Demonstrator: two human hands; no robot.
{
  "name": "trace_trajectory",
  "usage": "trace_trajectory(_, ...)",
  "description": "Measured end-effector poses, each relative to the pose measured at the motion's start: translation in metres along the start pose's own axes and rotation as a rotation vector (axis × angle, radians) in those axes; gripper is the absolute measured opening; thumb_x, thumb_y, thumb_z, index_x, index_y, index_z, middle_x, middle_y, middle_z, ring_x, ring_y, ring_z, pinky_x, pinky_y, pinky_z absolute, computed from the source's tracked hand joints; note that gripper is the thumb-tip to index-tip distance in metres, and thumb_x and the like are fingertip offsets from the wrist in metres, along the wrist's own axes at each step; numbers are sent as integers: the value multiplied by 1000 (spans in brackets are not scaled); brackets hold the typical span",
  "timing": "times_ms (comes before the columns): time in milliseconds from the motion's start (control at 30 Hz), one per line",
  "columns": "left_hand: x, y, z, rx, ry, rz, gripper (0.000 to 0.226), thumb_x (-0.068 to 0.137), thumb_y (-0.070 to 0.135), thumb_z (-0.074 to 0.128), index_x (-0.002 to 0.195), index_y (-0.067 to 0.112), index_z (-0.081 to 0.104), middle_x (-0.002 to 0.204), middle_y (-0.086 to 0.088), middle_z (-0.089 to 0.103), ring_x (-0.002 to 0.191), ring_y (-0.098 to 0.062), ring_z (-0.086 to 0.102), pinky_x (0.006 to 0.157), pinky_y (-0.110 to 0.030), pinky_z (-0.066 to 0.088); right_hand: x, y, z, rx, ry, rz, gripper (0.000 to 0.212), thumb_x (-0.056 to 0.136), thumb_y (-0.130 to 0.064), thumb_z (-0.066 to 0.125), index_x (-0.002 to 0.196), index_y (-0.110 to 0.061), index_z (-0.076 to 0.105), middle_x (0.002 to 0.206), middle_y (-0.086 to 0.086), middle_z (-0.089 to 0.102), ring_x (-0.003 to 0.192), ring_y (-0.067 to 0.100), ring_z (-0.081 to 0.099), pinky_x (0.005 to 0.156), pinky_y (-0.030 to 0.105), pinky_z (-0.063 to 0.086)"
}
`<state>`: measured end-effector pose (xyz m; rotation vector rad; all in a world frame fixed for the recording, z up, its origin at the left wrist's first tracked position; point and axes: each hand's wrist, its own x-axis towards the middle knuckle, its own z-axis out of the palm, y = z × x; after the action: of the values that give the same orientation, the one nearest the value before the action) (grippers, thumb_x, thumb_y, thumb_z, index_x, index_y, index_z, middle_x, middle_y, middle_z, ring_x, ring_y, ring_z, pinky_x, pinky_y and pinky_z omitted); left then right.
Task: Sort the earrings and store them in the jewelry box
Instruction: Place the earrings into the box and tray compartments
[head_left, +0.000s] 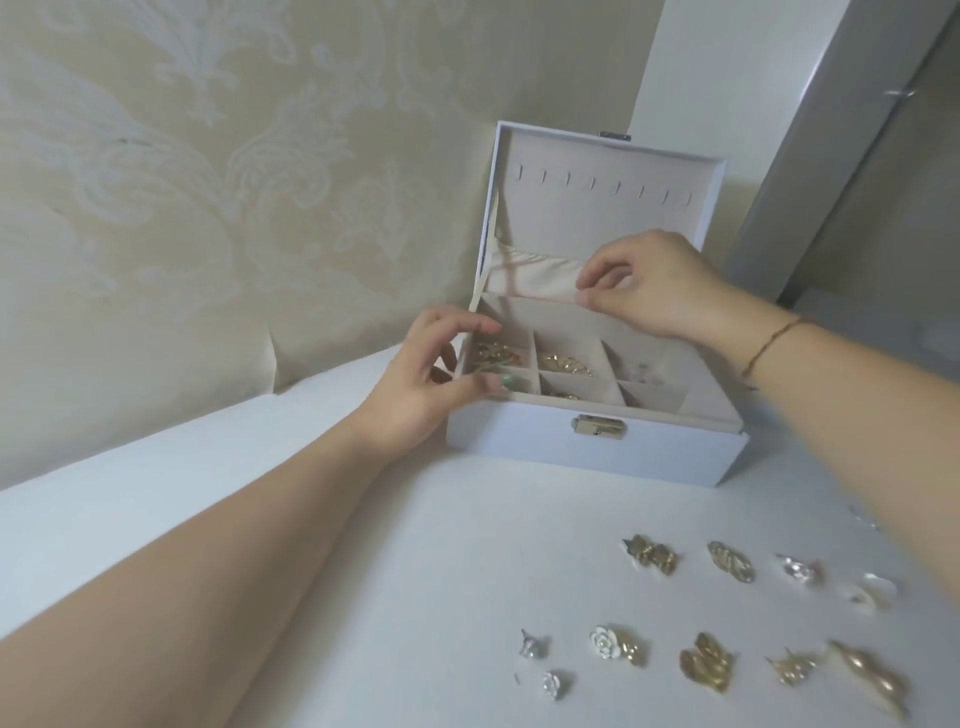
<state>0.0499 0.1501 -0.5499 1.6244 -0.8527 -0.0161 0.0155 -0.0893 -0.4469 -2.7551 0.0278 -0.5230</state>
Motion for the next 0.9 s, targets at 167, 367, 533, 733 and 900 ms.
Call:
trace_trajectory(167,1,-9,5,210,-111,102,76,53,55,84,122,41,56,130,5,34,129,-10,39,111,-17,27,-82,29,-29,-50,-33,-4,39,77,-71,50,87,-39,69,94,-15,71,95,20,61,91,40,48)
trace_trajectory(367,1,-9,5,274,-55,118,88,50,57,84,129,32,54,136,-1,31,125,3,35,106,-9,26,-140,52,-10,-358,33,-134,51,75,-76,40,88,-34,66,119,-20,60,116,16,44,98,33,22)
trace_trajectory(533,-1,-8,5,309,-36,147,89,51,58,83,130,28,54,134,-2,31,121,4,34,106,-10,28,-147,64,5,-388,113,-100,59,81,-72,35,95,-26,69,118,-16,61,112,12,39,96,31,19)
trace_trajectory(733,0,-11,5,301,-49,149,85,52,58,82,128,29,55,134,-2,31,128,4,32,107,-7,24,-149,64,10,-386,142,-71,62,81,-71,33,99,-24,69,121,-14,61,114,17,41,95,34,21)
trace_trajectory(900,0,-13,4,316,-52,158,84,53,58,81,127,29,56,134,-1,31,128,4,32,106,-7,25,-149,62,10,-454,149,-59,59,82,-71,31,98,-28,69,120,-17,61,111,18,43,94,36,20)
